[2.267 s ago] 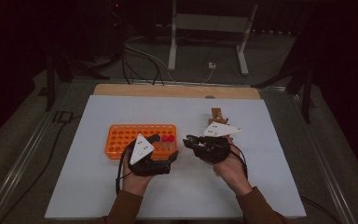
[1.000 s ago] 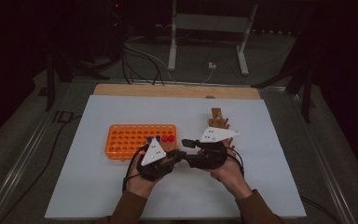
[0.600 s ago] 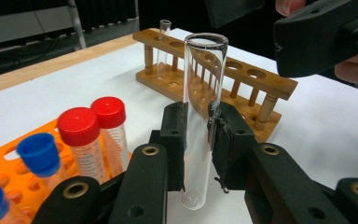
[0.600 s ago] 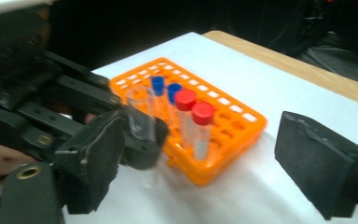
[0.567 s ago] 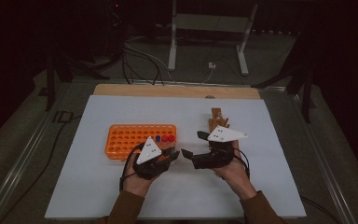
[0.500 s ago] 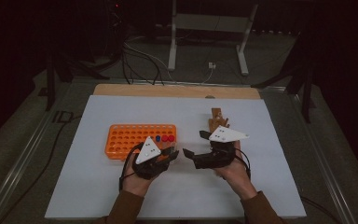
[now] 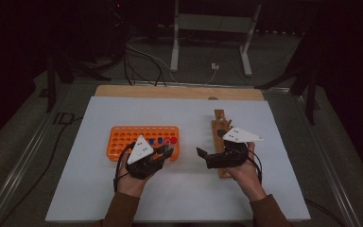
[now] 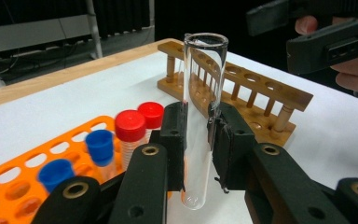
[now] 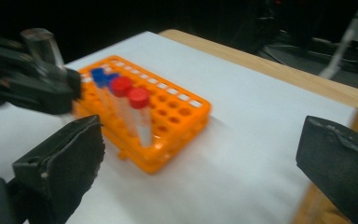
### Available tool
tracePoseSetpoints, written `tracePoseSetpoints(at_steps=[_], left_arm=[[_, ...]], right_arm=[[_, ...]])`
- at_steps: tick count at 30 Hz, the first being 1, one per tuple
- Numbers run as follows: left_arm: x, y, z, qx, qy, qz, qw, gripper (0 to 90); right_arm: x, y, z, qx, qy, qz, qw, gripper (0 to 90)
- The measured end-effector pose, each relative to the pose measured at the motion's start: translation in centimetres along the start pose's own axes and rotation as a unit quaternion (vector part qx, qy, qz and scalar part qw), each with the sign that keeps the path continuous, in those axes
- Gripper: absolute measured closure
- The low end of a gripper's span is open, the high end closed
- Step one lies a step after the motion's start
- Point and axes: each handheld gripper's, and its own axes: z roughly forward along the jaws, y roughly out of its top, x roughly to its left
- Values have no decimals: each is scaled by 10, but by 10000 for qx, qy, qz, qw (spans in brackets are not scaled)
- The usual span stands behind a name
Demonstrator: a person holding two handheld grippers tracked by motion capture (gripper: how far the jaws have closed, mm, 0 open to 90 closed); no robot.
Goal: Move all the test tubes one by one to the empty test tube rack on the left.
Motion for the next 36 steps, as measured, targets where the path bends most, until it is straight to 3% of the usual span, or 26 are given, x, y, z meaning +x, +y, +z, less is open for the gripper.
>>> tracePoseSetpoints(at_steps=[13, 24, 36], left_arm=[[12, 0, -13, -134, 233, -106, 9996, 761], [25, -1, -24, -236, 479, -206, 9984, 760], [32, -8, -28, -260, 1044, -132, 9941, 761]], right_arm=[[-19, -6, -20, -218, -265, 293, 9990, 2], [-21, -7, -26, -360, -206, 430, 9982, 2], [-21, -8, -28, -353, -204, 475, 9980, 2]])
